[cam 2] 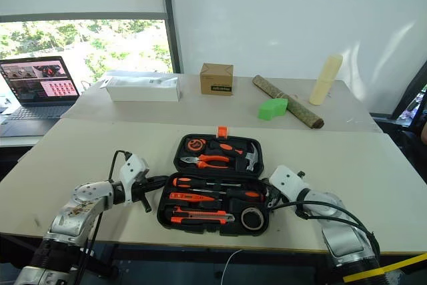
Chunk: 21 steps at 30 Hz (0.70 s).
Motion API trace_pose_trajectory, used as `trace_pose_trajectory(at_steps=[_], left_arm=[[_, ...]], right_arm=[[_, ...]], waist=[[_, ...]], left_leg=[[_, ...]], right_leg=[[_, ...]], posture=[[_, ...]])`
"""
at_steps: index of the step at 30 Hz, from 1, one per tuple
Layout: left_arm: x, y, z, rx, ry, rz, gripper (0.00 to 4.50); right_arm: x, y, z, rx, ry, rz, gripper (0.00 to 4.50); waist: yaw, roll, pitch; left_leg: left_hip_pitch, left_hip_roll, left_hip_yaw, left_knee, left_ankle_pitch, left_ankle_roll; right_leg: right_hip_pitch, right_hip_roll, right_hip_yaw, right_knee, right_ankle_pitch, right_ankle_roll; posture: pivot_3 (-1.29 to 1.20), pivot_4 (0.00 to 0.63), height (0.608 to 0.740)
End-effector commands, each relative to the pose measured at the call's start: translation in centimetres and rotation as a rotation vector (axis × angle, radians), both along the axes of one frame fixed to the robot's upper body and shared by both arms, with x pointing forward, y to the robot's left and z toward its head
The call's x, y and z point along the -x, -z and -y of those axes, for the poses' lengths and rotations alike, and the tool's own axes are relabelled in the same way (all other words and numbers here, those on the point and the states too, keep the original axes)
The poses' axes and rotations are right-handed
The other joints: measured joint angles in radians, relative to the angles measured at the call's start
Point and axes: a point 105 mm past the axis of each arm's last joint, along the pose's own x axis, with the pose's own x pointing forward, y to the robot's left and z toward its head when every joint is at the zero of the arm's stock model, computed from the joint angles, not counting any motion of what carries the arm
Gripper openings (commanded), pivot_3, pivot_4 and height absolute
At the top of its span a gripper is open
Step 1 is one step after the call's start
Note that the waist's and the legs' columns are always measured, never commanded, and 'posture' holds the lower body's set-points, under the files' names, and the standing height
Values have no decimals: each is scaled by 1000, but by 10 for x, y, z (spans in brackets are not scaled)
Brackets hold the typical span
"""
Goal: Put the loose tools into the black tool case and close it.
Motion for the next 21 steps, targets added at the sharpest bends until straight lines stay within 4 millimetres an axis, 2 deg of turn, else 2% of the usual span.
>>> trace_pose_trajectory(at_steps=[1, 3, 5, 6, 9, 11, 16, 18, 21], left_arm=[[-11, -38, -41, 73, -161, 4, 257], [-8, -38, -51, 54, -183, -111, 731], [-5, -47, -49, 126, -148, -181, 1530], [-6, -51, -49, 145, -150, -204, 1745], [-19, -55, -47, 175, -220, -340, 2823], [-29, -59, -36, 209, -232, -406, 3139], [-44, -54, -14, 197, -256, -492, 3139], [-49, -51, -10, 187, -272, -503, 3139], [-55, -47, -6, 169, -298, -507, 3139]], right_arm=[[26, -48, -12, -187, -110, -57, 595], [31, -62, -16, -250, -126, -99, 1154], [29, -76, -19, -347, -102, -151, 1962], [28, -79, -20, -380, -84, -194, 2172], [12, -71, -13, -322, 84, -383, 3213], [0, -69, -14, -340, 169, -496, 3840], [-32, -66, -13, -359, 364, -576, 3840], [-43, -64, -9, -353, 422, -571, 3840], [-53, -61, -9, -345, 459, -583, 3840]], waist=[[-3, 0, 0], [-11, -1, 0], [-18, -1, 0], [-18, -1, 0], [-15, -1, 1], [-10, -4, 3], [-11, -5, 2], [-14, -5, 2], [-20, -5, 2]], left_leg=[[0, 1, -1, 0, 0, 0], [0, 2, -1, 0, 0, 0], [2, 2, -2, 0, -3, 6], [2, 2, -2, 0, -3, 6], [5, 2, -2, 1, -3, 6], [4, 1, -3, 2, -1, 6], [1, -1, -2, 1, 2, 5], [0, -1, -2, 1, 7, -3], [-5, -2, -2, 0, 7, -3]], right_leg=[[0, 1, 0, 1, 0, 0], [-1, 1, 0, 1, 0, -1], [0, 1, 0, 2, 0, -1], [0, 1, 0, 2, 1, -1], [3, -1, 0, 4, 0, -1], [2, -1, 0, 5, 1, -2], [0, 0, 0, 5, 3, -3], [-2, 0, 0, 12, 3, -3], [-7, 0, 0, 11, 2, -2]], posture=[[0, 150, 740], [0, 150, 740], [0, 150, 740], [0, 150, 740], [0, 150, 740], [0, 150, 740], [0, 150, 740], [0, 150, 740], [0, 150, 740]])
